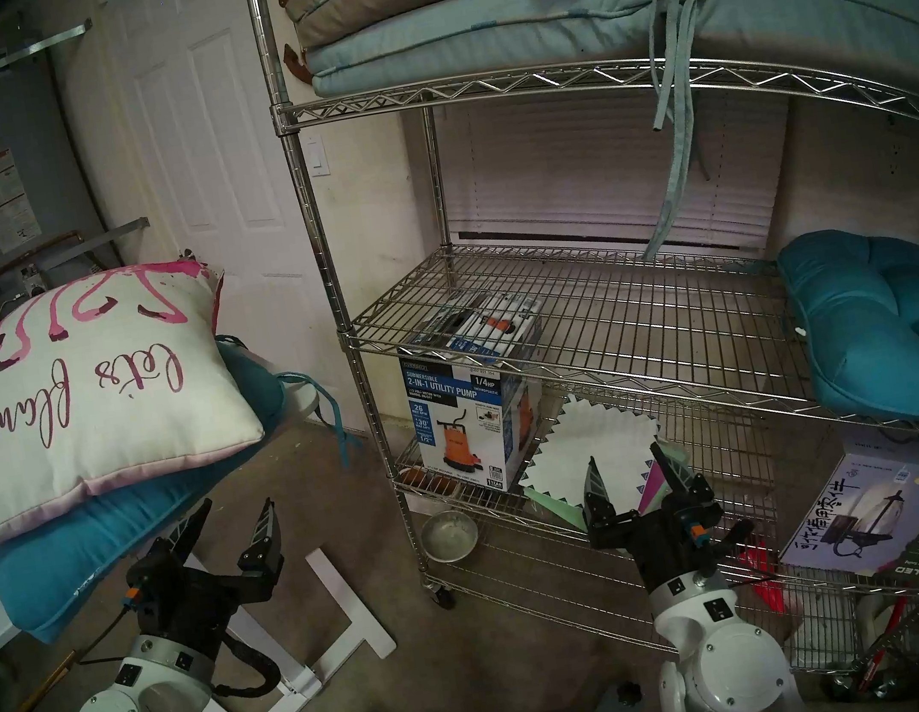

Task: Put cushion on the shelf

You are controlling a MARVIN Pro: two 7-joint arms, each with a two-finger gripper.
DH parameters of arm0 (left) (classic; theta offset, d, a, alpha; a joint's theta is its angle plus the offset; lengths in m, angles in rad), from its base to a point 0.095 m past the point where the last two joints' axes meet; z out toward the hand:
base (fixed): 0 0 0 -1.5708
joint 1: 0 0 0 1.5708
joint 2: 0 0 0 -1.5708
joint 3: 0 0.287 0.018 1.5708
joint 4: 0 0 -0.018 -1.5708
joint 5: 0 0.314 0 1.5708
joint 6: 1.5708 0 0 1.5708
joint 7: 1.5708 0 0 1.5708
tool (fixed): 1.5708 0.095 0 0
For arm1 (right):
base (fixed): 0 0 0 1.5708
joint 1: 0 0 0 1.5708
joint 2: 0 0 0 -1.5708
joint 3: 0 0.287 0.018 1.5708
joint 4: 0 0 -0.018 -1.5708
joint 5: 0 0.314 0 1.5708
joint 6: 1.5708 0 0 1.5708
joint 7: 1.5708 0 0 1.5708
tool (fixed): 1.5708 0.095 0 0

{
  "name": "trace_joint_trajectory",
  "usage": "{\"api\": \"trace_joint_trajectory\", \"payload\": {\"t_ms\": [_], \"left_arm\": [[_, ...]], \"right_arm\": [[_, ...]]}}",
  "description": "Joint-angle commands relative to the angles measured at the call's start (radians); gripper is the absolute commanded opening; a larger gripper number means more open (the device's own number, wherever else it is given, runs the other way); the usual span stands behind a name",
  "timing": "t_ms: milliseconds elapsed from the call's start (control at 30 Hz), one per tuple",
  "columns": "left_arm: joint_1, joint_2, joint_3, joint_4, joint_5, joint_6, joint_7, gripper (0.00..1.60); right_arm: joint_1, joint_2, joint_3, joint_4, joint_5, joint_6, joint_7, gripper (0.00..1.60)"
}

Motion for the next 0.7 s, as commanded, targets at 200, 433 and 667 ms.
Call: {"api": "trace_joint_trajectory", "payload": {"t_ms": [200,433,667], "left_arm": [[0.000,-0.001,0.000,-0.016,0.000,-0.001,0.000,1.60],[0.014,0.006,0.008,-0.036,0.043,-0.007,0.007,1.60],[0.045,0.014,0.017,-0.106,0.127,0.003,0.031,1.60]], "right_arm": [[0.001,0.000,0.000,-0.016,0.000,-0.003,0.000,1.60],[0.002,0.000,0.000,-0.016,0.000,-0.003,0.000,1.60],[0.002,0.000,0.000,-0.016,0.000,-0.003,0.000,1.60]]}}
